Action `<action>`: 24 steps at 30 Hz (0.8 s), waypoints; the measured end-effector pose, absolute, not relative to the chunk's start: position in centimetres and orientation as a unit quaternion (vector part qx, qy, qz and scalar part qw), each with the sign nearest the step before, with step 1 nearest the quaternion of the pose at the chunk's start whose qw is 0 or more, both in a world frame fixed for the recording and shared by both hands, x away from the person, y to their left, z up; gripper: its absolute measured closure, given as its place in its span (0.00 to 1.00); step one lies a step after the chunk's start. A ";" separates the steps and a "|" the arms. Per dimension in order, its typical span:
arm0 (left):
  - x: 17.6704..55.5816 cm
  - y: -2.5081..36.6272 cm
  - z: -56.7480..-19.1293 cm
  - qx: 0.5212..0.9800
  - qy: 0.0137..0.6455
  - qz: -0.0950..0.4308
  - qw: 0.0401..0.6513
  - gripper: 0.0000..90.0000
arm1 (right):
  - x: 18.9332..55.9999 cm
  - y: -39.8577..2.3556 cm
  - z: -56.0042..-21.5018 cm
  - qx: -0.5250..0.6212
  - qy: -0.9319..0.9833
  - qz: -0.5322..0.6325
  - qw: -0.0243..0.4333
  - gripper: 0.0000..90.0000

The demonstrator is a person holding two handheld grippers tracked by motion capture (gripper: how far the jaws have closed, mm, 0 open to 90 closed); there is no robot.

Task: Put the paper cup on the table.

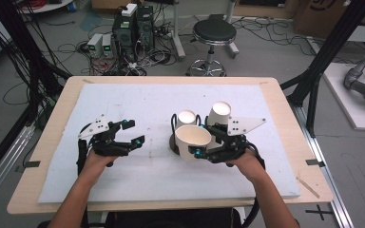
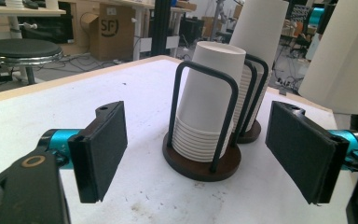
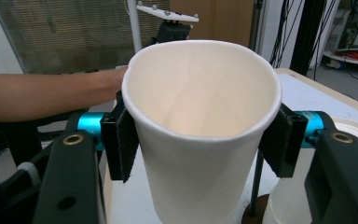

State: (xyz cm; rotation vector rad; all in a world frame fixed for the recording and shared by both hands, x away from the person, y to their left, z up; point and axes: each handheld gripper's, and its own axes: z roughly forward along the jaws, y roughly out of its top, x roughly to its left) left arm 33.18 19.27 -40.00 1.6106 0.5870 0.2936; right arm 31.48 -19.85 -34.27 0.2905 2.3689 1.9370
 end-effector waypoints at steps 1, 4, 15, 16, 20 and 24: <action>33.2 19.3 -40.0 0.709 0.259 0.128 0.644 0.23 | 31.5 -20.0 -34.2 0.093 0.771 0.628 0.034 0.42; 33.3 19.2 -40.1 0.710 0.263 0.128 0.641 0.23 | 31.4 -20.3 -34.1 0.093 0.774 0.625 0.034 0.42; 33.2 19.2 -40.1 0.712 0.269 0.129 0.636 0.23 | 30.8 -23.0 -32.8 0.093 0.775 0.623 0.045 0.42; 33.1 19.2 -40.1 0.711 0.270 0.129 0.636 0.23 | 30.8 -23.3 -32.7 0.094 0.773 0.626 0.047 0.42; 33.1 19.3 -40.1 0.712 0.270 0.130 0.636 0.23 | 30.9 -24.7 -32.1 0.097 0.771 0.627 0.055 0.42; 33.1 19.4 -40.2 0.710 0.271 0.130 0.636 0.23 | 30.9 -26.0 -31.6 0.096 0.772 0.625 0.062 0.42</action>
